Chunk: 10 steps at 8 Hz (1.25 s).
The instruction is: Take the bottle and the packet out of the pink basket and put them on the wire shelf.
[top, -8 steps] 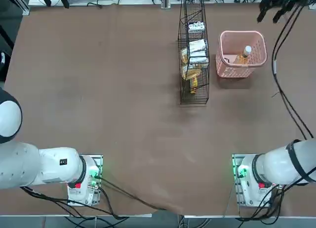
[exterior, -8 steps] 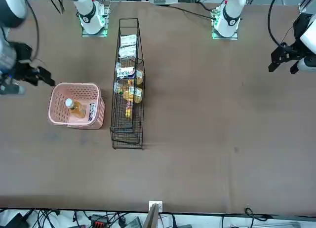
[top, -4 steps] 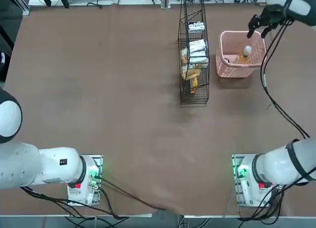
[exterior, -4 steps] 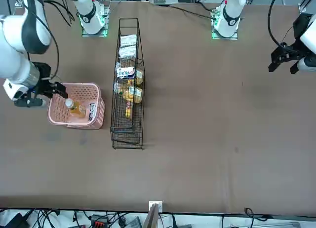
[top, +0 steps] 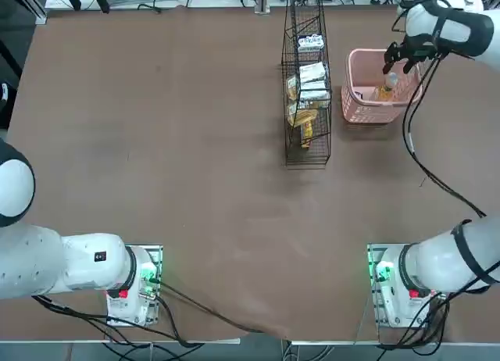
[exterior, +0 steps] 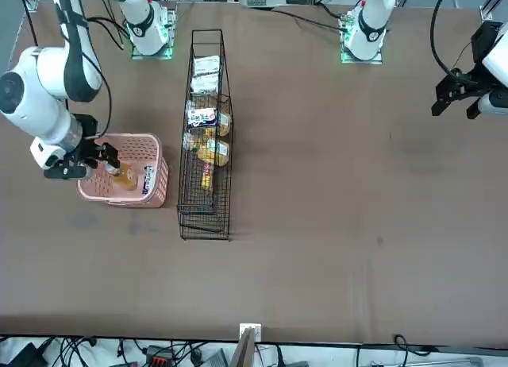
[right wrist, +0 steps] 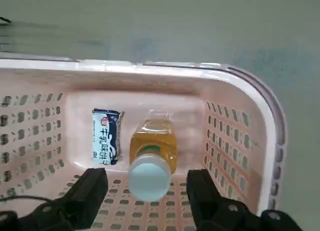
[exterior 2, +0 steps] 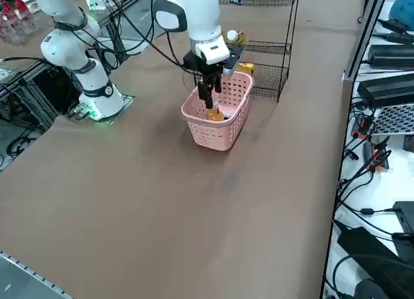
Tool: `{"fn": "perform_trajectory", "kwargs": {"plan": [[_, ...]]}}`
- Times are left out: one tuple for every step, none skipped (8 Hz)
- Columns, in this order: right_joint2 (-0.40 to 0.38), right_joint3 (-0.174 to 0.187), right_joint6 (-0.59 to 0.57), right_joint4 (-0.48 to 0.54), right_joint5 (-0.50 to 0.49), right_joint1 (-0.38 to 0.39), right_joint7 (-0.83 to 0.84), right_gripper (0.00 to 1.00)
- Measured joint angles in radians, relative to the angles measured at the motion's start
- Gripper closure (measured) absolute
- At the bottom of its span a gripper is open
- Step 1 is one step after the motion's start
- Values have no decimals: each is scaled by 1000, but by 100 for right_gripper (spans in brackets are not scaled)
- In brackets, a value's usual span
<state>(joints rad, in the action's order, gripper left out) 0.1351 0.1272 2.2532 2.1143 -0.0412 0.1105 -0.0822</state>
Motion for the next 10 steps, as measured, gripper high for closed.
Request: {"fn": "perform_trajectory", "kwargs": {"plan": [[11,0,8,1,0,0,-13,5],[19,0,12,1,0,0,-20,7],[27,0,20,3,0,0,-25,8],[36,0,35,9,0,0,-28,9],[46,0,46,13,0,0,-35,10],[56,0,51,16,0,0,-43,11],[64,-1,54,18,0,0,-48,11],[70,-1,55,18,0,0,-50,12],[72,-1,55,18,0,0,-56,14],[75,-1,55,18,0,0,-65,16]]}}
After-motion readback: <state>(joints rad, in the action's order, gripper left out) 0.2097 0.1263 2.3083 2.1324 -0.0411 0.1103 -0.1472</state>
